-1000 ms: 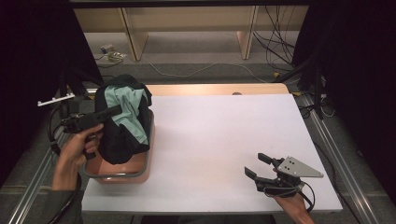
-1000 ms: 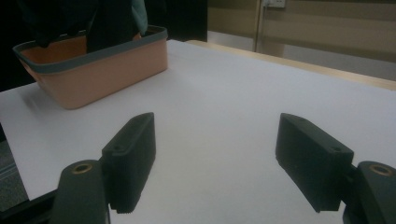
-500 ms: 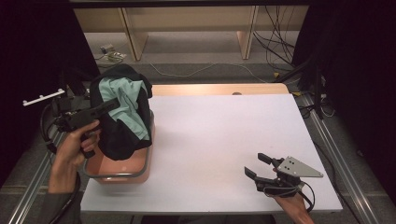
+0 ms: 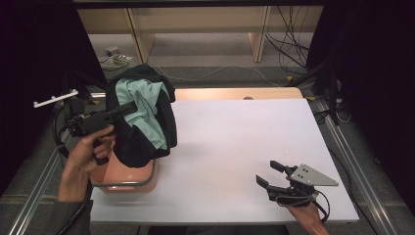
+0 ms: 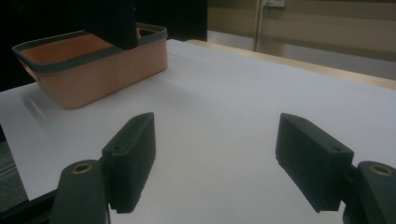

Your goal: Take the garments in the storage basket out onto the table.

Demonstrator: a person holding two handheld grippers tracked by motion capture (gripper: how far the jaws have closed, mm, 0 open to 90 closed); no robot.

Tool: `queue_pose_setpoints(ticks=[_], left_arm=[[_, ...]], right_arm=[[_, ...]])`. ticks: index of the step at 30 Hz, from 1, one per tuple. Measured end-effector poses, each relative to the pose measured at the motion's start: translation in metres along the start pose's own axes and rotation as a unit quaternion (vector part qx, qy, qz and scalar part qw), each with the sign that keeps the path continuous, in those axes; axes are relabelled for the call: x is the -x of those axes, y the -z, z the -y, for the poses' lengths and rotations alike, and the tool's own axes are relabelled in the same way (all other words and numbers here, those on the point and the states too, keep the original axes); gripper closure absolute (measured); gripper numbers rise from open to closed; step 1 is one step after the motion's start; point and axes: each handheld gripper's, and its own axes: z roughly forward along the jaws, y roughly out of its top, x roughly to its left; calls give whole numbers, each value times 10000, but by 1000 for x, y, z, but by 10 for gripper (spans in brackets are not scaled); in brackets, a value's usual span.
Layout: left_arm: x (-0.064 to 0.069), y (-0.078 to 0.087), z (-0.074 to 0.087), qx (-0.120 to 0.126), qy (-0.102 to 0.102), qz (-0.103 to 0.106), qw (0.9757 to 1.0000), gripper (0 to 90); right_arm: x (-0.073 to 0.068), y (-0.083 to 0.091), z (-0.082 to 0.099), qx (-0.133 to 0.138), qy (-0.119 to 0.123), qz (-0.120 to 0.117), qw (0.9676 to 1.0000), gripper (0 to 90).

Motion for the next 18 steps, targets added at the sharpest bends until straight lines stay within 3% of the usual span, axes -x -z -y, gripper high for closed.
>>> queue_pose_setpoints(ticks=[11, 18], left_arm=[[11, -12, -5, 9, -72, 194, 9998, 549], [15, -31, -1, -129, -82, 265, 9995, 548]], right_arm=[[1, -1, 1, -22, -19, 19, 10000, 294], [1, -1, 1, -17, -40, 21, 10000, 294]])
